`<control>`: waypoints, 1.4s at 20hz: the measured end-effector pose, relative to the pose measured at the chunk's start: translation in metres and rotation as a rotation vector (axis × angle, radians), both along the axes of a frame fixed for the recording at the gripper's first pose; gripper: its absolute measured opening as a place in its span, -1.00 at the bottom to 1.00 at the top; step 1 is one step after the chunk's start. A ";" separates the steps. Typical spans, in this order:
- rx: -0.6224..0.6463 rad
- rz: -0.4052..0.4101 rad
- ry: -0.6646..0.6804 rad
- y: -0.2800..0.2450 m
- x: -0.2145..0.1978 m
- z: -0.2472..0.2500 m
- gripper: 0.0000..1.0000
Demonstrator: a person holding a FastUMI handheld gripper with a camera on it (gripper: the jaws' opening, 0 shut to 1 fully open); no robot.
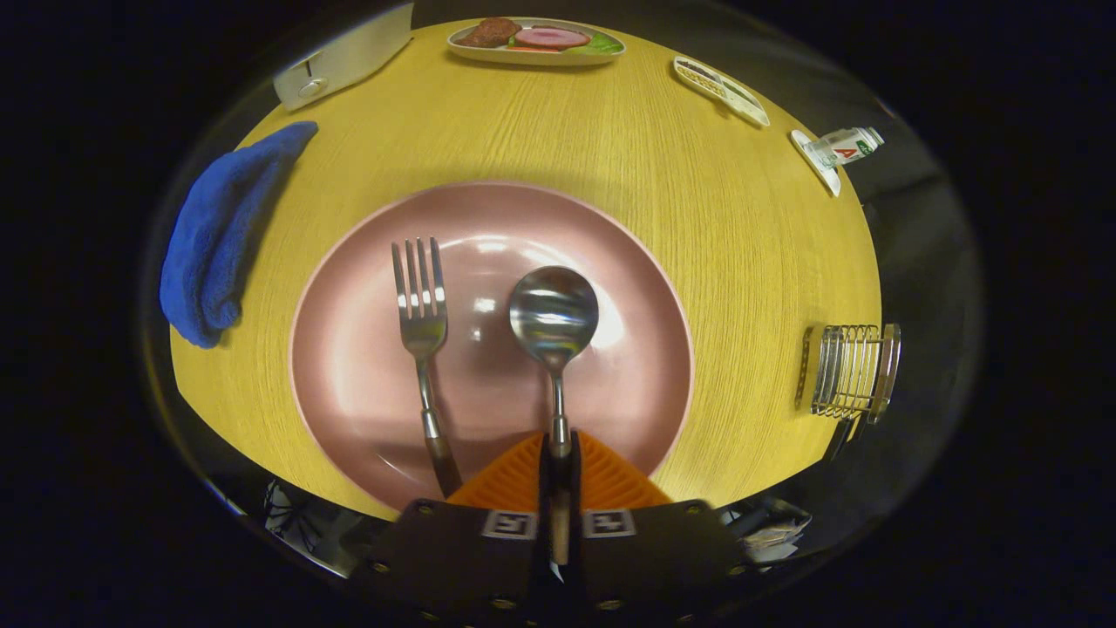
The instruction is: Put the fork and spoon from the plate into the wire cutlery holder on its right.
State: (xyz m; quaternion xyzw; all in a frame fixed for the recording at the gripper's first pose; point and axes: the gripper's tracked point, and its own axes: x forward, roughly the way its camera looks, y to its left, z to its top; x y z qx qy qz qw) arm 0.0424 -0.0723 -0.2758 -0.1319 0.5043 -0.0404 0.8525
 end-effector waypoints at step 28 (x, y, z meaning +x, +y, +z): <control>-0.021 -0.359 -0.150 -0.126 -0.023 0.117 -0.97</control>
